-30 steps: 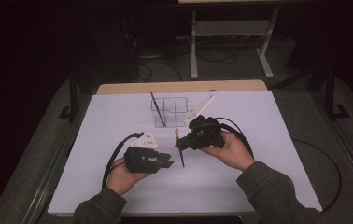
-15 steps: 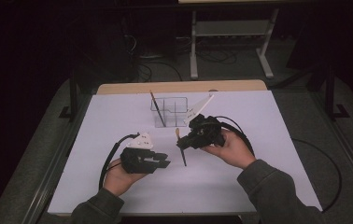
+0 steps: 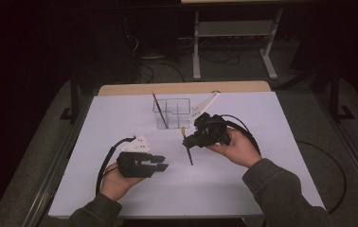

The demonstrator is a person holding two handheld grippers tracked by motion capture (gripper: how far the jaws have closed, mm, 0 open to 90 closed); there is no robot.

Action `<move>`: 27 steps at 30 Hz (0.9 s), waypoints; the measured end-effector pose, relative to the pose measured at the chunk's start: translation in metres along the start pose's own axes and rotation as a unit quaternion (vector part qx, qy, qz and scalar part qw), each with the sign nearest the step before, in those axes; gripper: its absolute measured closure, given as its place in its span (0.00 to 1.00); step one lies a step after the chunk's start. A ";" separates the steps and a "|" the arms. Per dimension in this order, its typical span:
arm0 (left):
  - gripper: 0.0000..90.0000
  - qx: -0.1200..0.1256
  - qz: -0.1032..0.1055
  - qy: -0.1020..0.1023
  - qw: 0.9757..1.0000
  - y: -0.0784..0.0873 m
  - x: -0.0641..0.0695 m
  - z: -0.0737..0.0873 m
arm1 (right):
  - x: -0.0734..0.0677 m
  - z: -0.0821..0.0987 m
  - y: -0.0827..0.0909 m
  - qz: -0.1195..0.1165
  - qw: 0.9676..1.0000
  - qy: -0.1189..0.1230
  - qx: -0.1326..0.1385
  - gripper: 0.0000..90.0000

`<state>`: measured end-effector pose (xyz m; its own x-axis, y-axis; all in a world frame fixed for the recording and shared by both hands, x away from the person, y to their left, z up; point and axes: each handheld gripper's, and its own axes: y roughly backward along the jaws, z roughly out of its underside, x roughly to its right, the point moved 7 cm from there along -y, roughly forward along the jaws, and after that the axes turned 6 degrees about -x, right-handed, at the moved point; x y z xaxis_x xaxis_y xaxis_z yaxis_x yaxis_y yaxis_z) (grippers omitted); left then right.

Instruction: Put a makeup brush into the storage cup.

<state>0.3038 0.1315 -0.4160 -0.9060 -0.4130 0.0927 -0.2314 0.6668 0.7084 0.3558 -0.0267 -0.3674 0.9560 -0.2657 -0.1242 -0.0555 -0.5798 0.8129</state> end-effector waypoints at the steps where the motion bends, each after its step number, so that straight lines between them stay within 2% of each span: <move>1: 0.74 0.001 0.000 0.001 1.000 0.001 0.000 0.000 | 0.001 0.000 0.001 0.006 1.000 0.000 -0.002 0.92; 3: 0.73 0.001 -0.002 0.003 1.000 0.003 0.000 0.002 | 0.003 0.000 0.001 0.005 1.000 0.000 -0.004 0.92; 4: 0.73 0.003 -0.002 0.003 1.000 0.003 0.000 0.002 | 0.005 0.000 0.001 0.010 1.000 0.008 0.000 0.92; 10: 0.70 0.007 -0.007 0.007 1.000 0.008 -0.002 0.006 | 0.011 0.002 0.003 0.013 1.000 0.000 -0.003 0.92; 12: 0.69 0.009 -0.010 0.007 1.000 0.009 -0.002 0.008 | 0.013 0.003 0.004 0.015 1.000 -0.009 -0.007 0.92; 16: 0.67 0.008 -0.021 0.005 1.000 0.011 -0.004 0.012 | 0.017 0.004 0.006 0.020 1.000 -0.006 -0.006 0.92; 24: 0.62 0.013 -0.029 0.015 0.999 0.017 -0.007 0.020 | 0.022 0.005 0.007 0.024 1.000 -0.016 -0.010 0.92; 25: 0.61 0.014 -0.030 0.018 0.999 0.018 -0.007 0.021 | 0.025 0.004 0.008 0.028 1.000 -0.010 -0.007 0.92; 27: 0.60 0.014 -0.033 0.019 0.999 0.019 -0.007 0.023 | 0.026 0.003 0.010 0.030 0.999 -0.013 -0.008 0.92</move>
<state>0.2977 0.1617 -0.4190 -0.8745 -0.4794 0.0737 -0.3001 0.6542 0.6942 0.3794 -0.0417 -0.3643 0.9430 -0.3204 -0.0896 -0.1079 -0.5492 0.8287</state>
